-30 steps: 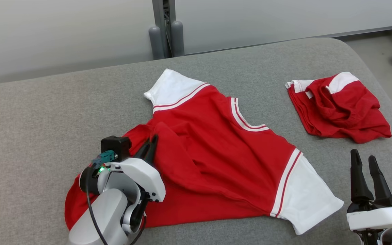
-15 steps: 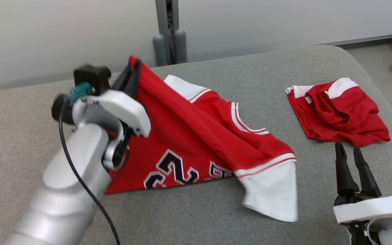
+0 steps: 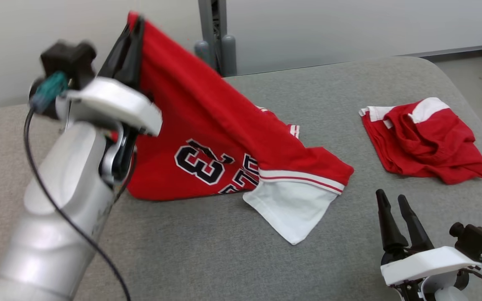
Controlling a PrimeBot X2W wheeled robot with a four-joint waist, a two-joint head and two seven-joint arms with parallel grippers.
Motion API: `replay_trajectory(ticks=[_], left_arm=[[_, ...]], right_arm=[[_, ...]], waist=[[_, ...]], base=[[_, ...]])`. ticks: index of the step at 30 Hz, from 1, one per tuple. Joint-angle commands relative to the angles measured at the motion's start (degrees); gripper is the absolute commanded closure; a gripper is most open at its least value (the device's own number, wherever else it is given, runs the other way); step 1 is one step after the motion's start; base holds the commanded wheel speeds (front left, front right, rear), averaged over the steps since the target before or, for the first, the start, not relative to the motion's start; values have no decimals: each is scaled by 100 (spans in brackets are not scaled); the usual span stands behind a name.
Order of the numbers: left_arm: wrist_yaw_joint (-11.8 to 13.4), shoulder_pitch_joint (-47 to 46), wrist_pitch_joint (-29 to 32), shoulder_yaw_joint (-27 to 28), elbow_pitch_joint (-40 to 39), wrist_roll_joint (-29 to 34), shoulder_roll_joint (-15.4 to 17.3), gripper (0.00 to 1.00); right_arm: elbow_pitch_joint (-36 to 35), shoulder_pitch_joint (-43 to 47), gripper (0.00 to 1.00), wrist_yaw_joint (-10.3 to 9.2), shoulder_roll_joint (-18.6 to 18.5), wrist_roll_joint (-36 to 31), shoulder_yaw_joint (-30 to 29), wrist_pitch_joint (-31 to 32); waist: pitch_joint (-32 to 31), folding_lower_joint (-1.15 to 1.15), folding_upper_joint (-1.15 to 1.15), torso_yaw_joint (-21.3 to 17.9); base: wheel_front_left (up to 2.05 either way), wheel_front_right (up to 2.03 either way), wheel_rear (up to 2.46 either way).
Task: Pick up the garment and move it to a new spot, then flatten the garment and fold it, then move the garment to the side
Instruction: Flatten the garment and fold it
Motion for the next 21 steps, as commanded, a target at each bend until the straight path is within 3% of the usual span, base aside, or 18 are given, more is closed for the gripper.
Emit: replay_trajectory(ticks=[1, 7, 11, 15, 21], left_arm=[[109, 555, -156, 202, -213, -178, 85, 100], [450, 2170, -339, 852, -1001, -511, 96, 100], [617, 3368, -351, 1345, -1518, -377, -114, 100], [479, 4047, -350, 1642, -1545, -263, -440, 100], [226, 4338, -351, 2214, -1218, -284, -808, 100]], right_arm=[[53, 60, 0, 2, -10, 7, 23, -26], [123, 96, 0, 2, -24, 2, 91, -41], [160, 98, 0, 2, -60, 39, 141, -41], [226, 63, 0, 2, -86, 41, 173, 25], [329, 62, 0, 2, -92, 3, 164, 174]], waist=[[1, 0, 0, 160], [28, 0, 0, 497], [38, 0, 0, 749], [30, 0, 0, 934], [-21, 0, 0, 1037]], base=[[0, 0, 0], [0, 0, 0], [0, 0, 0], [0, 0, 0], [0, 0, 0]])
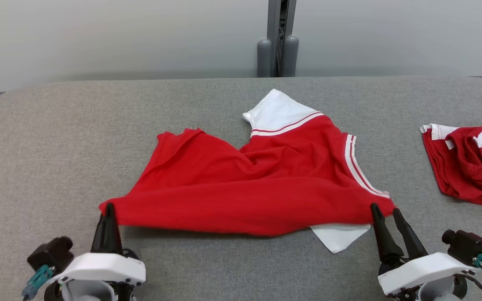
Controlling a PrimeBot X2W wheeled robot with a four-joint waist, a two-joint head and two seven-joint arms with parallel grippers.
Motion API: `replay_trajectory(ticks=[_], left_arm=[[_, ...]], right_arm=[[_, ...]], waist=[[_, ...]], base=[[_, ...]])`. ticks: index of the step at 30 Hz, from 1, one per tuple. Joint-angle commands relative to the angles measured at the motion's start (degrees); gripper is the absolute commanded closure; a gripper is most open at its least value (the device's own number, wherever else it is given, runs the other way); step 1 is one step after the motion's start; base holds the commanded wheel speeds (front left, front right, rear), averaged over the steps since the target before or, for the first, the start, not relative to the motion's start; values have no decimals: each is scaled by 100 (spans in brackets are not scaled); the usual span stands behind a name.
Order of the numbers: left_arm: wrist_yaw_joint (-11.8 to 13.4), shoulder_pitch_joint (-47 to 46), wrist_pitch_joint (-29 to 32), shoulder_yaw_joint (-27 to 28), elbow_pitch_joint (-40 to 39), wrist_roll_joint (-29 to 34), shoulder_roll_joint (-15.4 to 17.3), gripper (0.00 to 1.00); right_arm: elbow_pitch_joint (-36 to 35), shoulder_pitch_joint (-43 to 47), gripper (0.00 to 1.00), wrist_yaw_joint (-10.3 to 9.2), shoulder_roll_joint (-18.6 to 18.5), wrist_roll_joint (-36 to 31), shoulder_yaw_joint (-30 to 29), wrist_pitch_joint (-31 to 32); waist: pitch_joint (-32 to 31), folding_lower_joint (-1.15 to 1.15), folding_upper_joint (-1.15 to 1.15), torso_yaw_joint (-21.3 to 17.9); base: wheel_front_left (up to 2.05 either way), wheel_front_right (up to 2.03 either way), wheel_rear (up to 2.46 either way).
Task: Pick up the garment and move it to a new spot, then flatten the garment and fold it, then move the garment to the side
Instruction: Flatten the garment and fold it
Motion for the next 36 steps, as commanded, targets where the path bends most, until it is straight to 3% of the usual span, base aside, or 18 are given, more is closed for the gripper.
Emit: replay_trajectory(ticks=[1, 5, 7, 8, 10, 11, 14, 18, 24, 32, 36], left_arm=[[-56, 82, -23, 140, 68, -11, 9, 100], [-153, 134, -23, 212, 365, -435, -19, 100], [-155, 107, -23, 175, 522, -643, -10, 90], [-151, 84, -22, 144, 608, -703, -10, 82], [-163, 7, -23, 83, 744, -758, -14, 55], [-162, -28, -23, 69, 807, -777, -12, 18], [-166, -101, -23, 26, 989, -826, -16, 0], [-123, -230, -24, 0, 1269, -876, -15, 0], [-136, -181, -23, 392, 1377, -704, -12, 0], [-303, 107, -23, 1008, 922, -122, -15, 0], [-359, 267, -23, 1051, 567, 127, -17, 0]], right_arm=[[30, 4, 0, 2, -35, -25, -28, 35], [8, 39, 0, 2, -32, -122, -124, 94], [-35, 65, 0, 2, -26, -148, -177, 129], [-59, 82, 0, 2, -25, -176, -198, 131], [-90, 136, 0, 2, -19, -208, -257, 172], [-102, 168, 0, 2, -13, -235, -285, 193], [-132, 286, 0, 2, 7, -272, -343, 294], [-178, 417, 0, 2, 24, -338, -383, 426], [-135, 520, 0, 2, 83, -498, -312, 727], [-11, 587, 0, 2, 160, -630, -217, 898], [199, 563, 0, 2, 189, -793, -258, 939]], waist=[[-7, 0, 0, 5], [-20, 0, 0, -22], [-27, 0, 0, -38], [-31, 0, 0, -48], [-39, 0, 0, -63], [-42, 0, 0, -69], [-46, 0, 0, -86], [-42, 0, 0, -121], [-50, 0, 0, -102], [-116, 0, 0, 104], [-186, 0, 0, 212]], base=[[0, 0, 0], [0, 0, 0], [0, 0, 0], [0, 0, 0], [0, 0, 0], [0, 0, 0], [0, 0, 0], [0, 0, 0], [0, 0, 0], [0, 0, 0], [0, 0, 0]])
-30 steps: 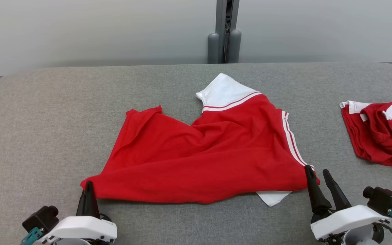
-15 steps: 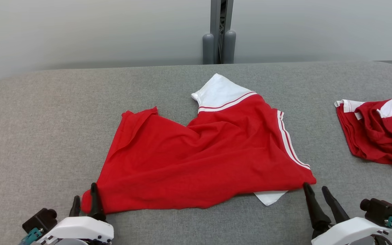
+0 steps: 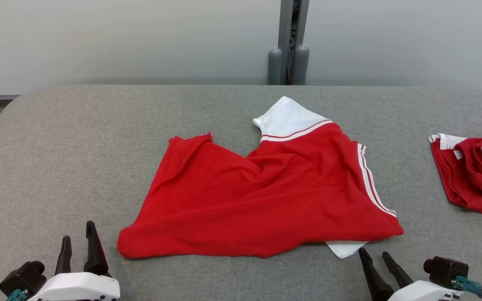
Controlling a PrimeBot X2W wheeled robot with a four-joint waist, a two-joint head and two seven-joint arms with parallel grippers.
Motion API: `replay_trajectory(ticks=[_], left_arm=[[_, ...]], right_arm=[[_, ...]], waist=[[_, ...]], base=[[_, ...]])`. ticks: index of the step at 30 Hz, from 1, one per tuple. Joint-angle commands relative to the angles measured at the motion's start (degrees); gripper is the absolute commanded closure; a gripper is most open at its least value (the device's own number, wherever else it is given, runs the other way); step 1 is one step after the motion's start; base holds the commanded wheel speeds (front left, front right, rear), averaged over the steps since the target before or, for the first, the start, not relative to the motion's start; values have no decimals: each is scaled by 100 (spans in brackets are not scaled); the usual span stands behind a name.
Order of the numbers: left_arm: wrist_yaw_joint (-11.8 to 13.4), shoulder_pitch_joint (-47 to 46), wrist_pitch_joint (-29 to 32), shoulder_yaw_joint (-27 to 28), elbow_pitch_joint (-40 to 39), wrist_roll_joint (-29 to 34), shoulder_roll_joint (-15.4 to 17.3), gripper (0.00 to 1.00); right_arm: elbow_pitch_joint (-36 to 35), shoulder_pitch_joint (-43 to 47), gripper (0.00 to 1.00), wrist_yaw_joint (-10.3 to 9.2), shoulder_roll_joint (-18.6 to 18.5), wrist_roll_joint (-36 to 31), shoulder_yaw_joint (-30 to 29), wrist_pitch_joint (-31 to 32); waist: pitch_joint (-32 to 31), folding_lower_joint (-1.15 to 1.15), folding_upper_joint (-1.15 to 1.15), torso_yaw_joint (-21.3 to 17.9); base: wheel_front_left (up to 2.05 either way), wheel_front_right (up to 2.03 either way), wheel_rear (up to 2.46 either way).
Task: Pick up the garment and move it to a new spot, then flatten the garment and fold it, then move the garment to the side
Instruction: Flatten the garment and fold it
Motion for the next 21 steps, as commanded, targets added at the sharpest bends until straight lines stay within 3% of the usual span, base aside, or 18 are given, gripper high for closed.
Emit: replay_trajectory(ticks=[1, 14, 15, 16, 17, 19, 20, 21], left_arm=[[-21, 38, -23, -19, -56, 41, 30, 0], [158, 164, -23, -726, -900, 102, 32, 0], [172, 169, -23, -741, -940, 111, 31, 0], [188, 183, -23, -748, -978, 117, 30, 0], [186, 199, -23, -747, -1016, 121, 30, 0], [207, 233, -23, -749, -1070, 125, 30, 0], [212, 245, -23, -741, -1096, 129, 30, 0], [226, 260, -23, -722, -1131, 127, 31, 0]], right_arm=[[47, -24, 0, 2, -14, -59, -24, 8], [1833, -943, 2, 1, 68, -700, -193, -133], [1967, -1007, 17, 1, 73, -750, -173, -141], [2094, -1065, 45, 1, 76, -798, -146, -144], [2202, -1114, 61, 2, 85, -829, -113, -159], [2369, -1180, 83, 2, 95, -844, -48, -223], [2420, -1194, 100, 1, 88, -827, -18, -245], [2454, -1204, 100, 1, 84, -812, 11, -272]], waist=[[-33, 0, 0, 45], [-45, 0, 0, 576], [-43, 0, 0, 607], [-44, 0, 0, 629], [-47, 0, 0, 644], [-58, 0, 0, 655], [-67, 0, 0, 647], [-73, 0, 0, 624]], base=[[0, 0, 0], [0, 0, 0], [0, 0, 0], [0, 0, 0], [0, 0, 0], [0, 0, 0], [0, 0, 0], [0, 0, 0]])
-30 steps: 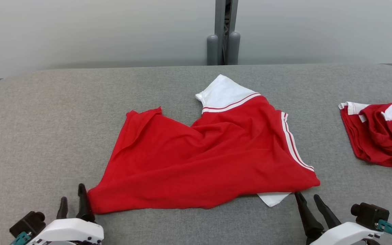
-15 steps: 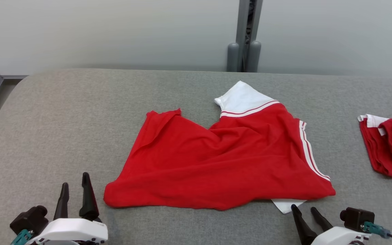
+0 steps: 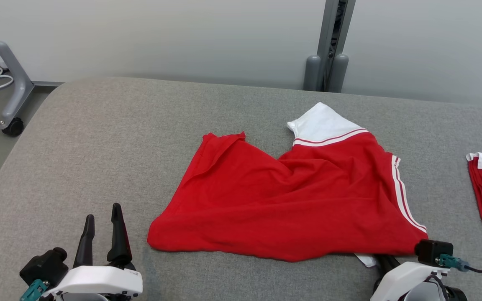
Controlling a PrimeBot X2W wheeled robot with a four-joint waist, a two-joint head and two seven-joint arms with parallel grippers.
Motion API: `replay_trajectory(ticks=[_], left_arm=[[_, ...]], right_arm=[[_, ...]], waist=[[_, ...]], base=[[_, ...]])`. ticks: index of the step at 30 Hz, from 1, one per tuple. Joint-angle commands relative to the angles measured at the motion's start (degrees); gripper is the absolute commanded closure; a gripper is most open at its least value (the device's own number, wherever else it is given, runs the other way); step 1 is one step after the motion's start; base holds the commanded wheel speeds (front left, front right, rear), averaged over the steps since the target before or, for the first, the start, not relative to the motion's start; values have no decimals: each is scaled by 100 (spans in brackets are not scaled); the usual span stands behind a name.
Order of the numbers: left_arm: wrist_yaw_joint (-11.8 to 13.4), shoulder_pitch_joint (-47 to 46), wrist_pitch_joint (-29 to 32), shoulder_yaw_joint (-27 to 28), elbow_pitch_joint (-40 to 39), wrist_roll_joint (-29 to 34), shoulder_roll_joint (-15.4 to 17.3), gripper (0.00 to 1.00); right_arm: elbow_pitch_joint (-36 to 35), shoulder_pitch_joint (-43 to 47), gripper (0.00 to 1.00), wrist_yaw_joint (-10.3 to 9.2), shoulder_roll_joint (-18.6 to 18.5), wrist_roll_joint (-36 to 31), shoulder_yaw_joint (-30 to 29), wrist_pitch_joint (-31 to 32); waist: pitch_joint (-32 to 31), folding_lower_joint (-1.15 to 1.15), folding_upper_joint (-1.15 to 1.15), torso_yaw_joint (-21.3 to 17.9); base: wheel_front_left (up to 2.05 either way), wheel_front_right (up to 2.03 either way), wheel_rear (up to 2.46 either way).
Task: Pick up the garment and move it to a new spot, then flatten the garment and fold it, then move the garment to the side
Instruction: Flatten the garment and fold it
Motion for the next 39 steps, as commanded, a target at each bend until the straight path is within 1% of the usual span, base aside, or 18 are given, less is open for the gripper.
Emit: replay_trajectory(ticks=[1, 4, 7, 11, 15, 16, 23, 27, 32, 33, 34, 35, 36, 39], left_arm=[[35, 65, -23, 38, -82, 20, 32, 0], [41, 109, -23, 48, -154, -2, 30, 0], [49, 154, -23, 26, -209, -35, 29, 0], [68, 149, -23, -2, -265, -83, 31, 0], [91, 139, -23, -24, -301, -77, 32, 0], [91, 139, -23, -24, -301, -77, 32, 0], [94, 117, -23, -35, -313, -63, 31, 0], [72, 108, -23, -53, -282, -39, 32, 0], [24, 107, -23, -96, -246, 67, 31, 0], [17, 110, -23, -107, -247, 91, 31, 0], [4, 121, -23, -126, -245, 105, 31, 0], [6, 139, -23, -136, -242, 112, 30, 0], [3, 164, -23, -139, -244, 124, 32, 0], [5, 246, -23, -179, -246, 170, 31, 0]], right_arm=[[143, 73, 100, 0, 21, 13, 81, 4], [47, 130, 100, 0, -22, 23, 99, -33], [-212, 241, 100, -3, -227, 84, 117, 112], [-773, 508, 100, -2, -514, 234, 195, 434], [-1396, 777, 100, -1, -761, 280, 123, 710], [-1396, 777, 100, -1, -761, 280, 123, 710], [-2214, 1213, 100, -1, -919, 93, -155, 1195], [-2430, 1323, 100, -1, -895, -77, -310, 1332], [-2527, 1371, 100, -1, -873, -211, -423, 1417], [-2540, 1379, 73, -1, -856, -225, -470, 1390], [-2556, 1393, 53, -1, -821, -237, -532, 1351], [-2588, 1408, 41, -1, -791, -249, -575, 1321], [-2617, 1425, 0, -1, -771, -261, -616, 1282], [-2772, 1490, 0, 0, -723, -282, -729, 1180]], waist=[[-14, 0, 0, -60], [-42, 0, 0, -194], [-62, 0, 0, -352], [-58, 0, 0, -562], [-24, 0, 0, -741], [-24, 0, 0, -741], [11, 0, 0, -924], [3, 0, 0, -976], [-38, 0, 0, -999], [-51, 0, 0, -998], [-66, 0, 0, -997], [-82, 0, 0, -998], [-100, 0, 0, -1001], [-161, 0, 0, -1019]], base=[[0, 0, 0], [0, 0, 0], [0, 0, 0], [0, 0, 0], [0, 0, 0], [0, 0, 0], [0, 0, 0], [0, 0, 0], [0, 0, 0], [0, 0, 0], [0, 0, 0], [0, 0, 0], [0, 0, 0], [0, 0, 0]])
